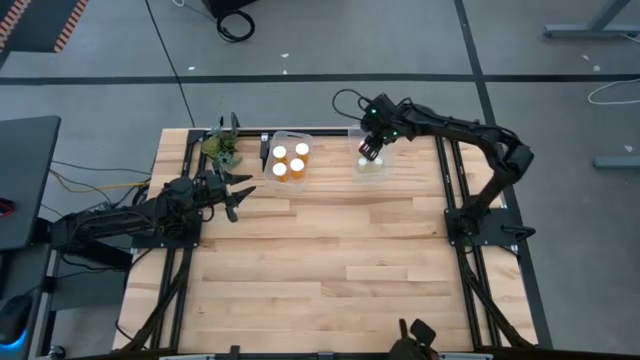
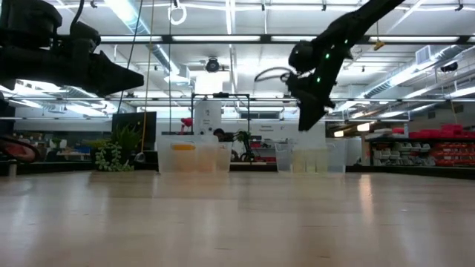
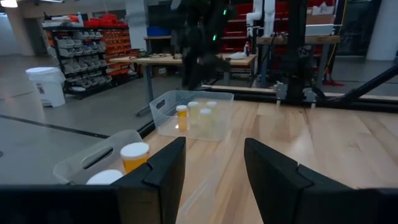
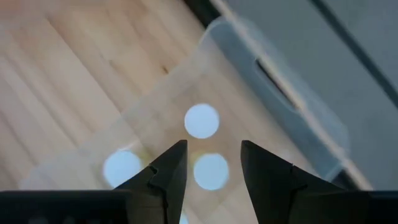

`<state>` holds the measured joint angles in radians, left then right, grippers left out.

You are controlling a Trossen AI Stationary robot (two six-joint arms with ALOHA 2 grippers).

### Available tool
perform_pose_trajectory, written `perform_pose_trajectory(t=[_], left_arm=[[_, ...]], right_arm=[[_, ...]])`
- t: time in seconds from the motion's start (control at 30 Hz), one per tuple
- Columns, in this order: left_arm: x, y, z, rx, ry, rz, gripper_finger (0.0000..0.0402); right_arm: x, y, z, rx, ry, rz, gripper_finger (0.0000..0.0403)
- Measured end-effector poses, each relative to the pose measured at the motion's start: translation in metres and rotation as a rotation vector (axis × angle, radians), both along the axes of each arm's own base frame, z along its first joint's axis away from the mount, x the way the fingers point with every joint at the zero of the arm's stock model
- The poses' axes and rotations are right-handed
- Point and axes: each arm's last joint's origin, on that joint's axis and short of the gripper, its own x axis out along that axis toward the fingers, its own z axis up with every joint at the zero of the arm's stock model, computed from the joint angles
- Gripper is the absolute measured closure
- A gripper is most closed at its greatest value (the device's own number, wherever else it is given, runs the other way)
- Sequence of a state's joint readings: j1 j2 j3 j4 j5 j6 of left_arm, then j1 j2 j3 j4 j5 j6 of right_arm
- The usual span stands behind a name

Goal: Pick and place medicine bottles into bin by pill shape (circle, oval)
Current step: Return to Home Position

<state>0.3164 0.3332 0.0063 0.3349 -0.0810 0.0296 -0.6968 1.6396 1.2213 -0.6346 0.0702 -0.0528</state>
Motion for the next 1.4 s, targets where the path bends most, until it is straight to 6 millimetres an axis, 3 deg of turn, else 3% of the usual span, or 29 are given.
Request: perform_pose_trajectory(t=[0.13, 0.3, 0.47, 0.73, 1.03, 1.2, 1.4], left_arm=[[0.000, 0.000, -0.001, -0.002, 0.006, 0.000, 0.0230], [0.000, 0.000, -0.001, 0.000, 0.014, 0.000, 0.0230], [0.000, 0.000, -0.001, 0.003, 0.014, 0.000, 0.0230], [0.000, 0.000, 0.000, -0.004, 0.002, 0.000, 0.0230], [0.000, 0.000, -0.003, -0.135, -0.018, 0.001, 0.0230], [0.001, -0.002, -0.004, -0.131, -0.008, -0.063, 0.0230], [0.000, -0.003, -0.001, -0.104, -0.021, -0.112, 0.0230]], right_arm=[[-0.013, 0.013, 0.033, -0.070, -0.081, 0.009, 0.0246], [-0.035, 0.050, 0.068, -0.186, -0.246, 0.066, 0.0246], [-0.059, 0.095, 0.077, -0.277, -0.462, 0.121, 0.0246], [-0.092, 0.152, 0.050, -0.265, -0.716, 0.212, 0.0246], [-0.103, 0.201, 0.000, -0.258, -0.892, 0.419, 0.0246], [-0.116, 0.217, -0.026, -0.235, -0.905, 0.534, 0.0247], [-0.140, 0.217, -0.056, -0.229, -1.034, 0.536, 0.0269]])
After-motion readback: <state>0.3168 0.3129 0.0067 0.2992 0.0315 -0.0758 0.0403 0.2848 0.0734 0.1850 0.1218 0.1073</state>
